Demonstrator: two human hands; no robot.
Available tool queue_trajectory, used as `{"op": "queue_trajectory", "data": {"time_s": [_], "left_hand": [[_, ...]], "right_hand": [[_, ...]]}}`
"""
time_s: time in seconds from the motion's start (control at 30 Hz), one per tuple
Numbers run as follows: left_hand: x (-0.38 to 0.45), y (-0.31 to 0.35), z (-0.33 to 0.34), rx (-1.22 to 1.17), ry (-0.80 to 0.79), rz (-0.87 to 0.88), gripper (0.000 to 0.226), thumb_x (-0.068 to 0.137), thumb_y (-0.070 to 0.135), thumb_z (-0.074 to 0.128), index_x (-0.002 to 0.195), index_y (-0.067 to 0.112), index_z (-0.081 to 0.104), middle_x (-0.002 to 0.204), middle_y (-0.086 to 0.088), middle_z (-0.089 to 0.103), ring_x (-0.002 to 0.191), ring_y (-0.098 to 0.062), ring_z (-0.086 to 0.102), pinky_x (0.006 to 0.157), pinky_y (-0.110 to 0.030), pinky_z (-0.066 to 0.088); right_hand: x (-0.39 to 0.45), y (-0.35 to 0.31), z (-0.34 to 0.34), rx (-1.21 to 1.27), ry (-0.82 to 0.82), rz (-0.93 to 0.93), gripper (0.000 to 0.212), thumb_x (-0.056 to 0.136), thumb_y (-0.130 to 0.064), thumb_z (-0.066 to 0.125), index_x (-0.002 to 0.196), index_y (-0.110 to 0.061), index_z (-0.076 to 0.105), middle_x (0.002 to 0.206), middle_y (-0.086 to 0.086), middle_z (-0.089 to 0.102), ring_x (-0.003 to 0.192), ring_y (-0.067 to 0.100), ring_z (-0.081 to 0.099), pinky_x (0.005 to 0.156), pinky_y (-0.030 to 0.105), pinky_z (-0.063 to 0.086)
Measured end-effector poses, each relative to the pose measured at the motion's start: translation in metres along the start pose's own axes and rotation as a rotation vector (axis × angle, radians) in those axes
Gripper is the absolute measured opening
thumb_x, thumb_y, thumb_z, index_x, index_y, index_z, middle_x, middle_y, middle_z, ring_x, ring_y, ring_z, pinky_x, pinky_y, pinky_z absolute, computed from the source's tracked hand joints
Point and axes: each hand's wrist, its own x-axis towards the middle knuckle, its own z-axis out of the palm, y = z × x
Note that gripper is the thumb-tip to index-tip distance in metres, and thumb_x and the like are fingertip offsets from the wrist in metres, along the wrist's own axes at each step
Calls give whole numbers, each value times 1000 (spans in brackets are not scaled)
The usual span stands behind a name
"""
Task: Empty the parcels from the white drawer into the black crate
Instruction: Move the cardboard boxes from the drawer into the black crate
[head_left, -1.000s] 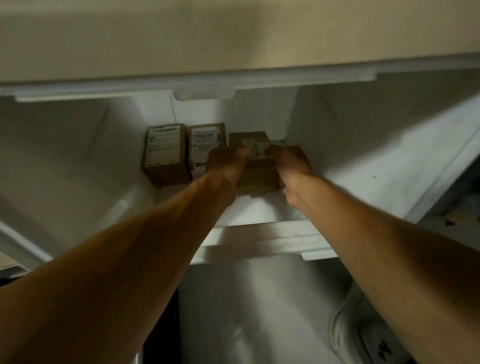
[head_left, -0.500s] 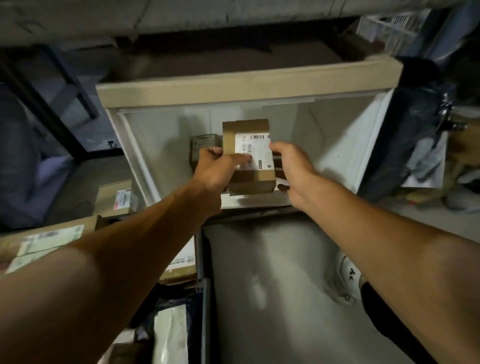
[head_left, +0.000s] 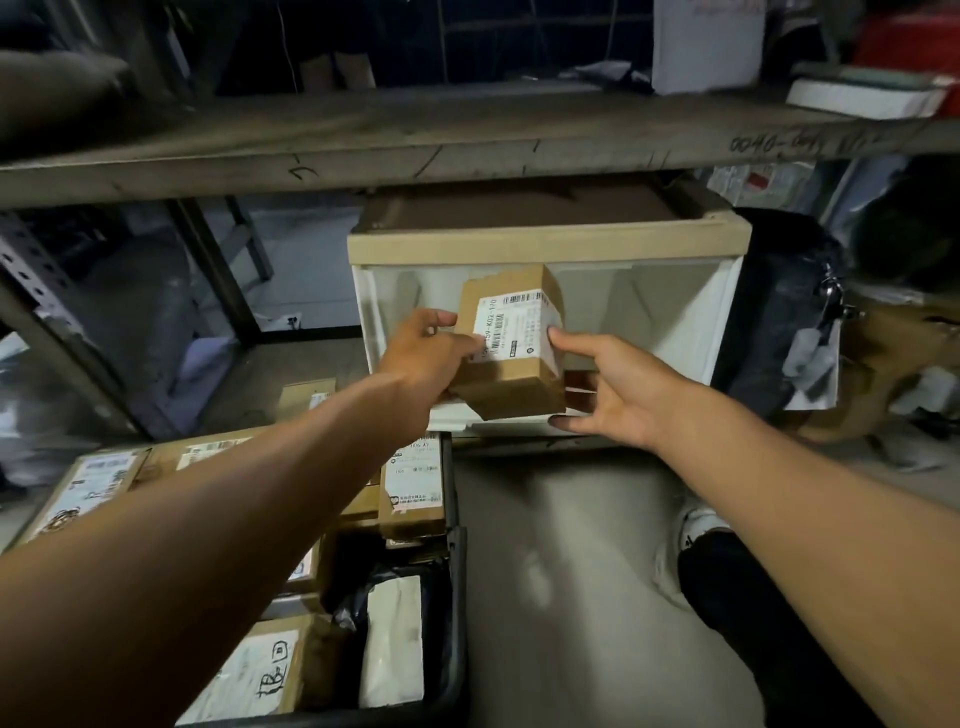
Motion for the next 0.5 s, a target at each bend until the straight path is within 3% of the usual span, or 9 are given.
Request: {"op": "queue_trajectory", "data": {"time_s": [0.1,0.17,0.23,0.33,0.4,0.5], "left_hand": [[-12,1,-2,146,-25,49,47,86,34,76,127,25,54,113,-3,67,94,-17,67,72,-30,53],[-15,-1,-4,180,-53,33,63,80,49,77,133,28,49,118,-1,64,99,-18,63,68,-29,44],[-16,-4,-7,183,-57,18,71,77,53,78,135,29,47,122,-1,62,104,-21,60,75,-33,46],[-14,-7,-12,150,-62,-19,72,70,49,84,129,28,49,119,-4,68,108,-27,64,98,-49,48],[-12,-9,-15,83,-125,-24,64,74,46,81,125,24,51,113,-5,72,108,-28,67,104,-53,45],[-9,-14,-17,20,-173,-32,54,86,46,70,130,20,50,112,-6,71,104,-25,68,107,-53,40]], "right_hand": [[-3,7,9,21,33,-25,12,93,-23,70,101,-15,67,91,6,73,87,22,68,86,41,56],[-4,11,15,59,43,-34,8,96,-21,65,96,-14,68,85,6,73,81,22,68,78,39,54],[-3,11,19,108,49,-29,11,100,-19,55,96,-16,66,88,6,71,84,23,67,82,41,52],[1,11,24,118,56,-46,20,103,-12,44,98,-20,62,89,6,72,82,23,69,79,41,53],[3,13,27,106,56,-38,16,102,-16,50,103,-19,65,93,7,75,82,23,71,73,38,57],[3,14,26,118,31,5,16,97,-33,62,104,-21,71,95,5,76,89,22,72,75,39,58]]}}
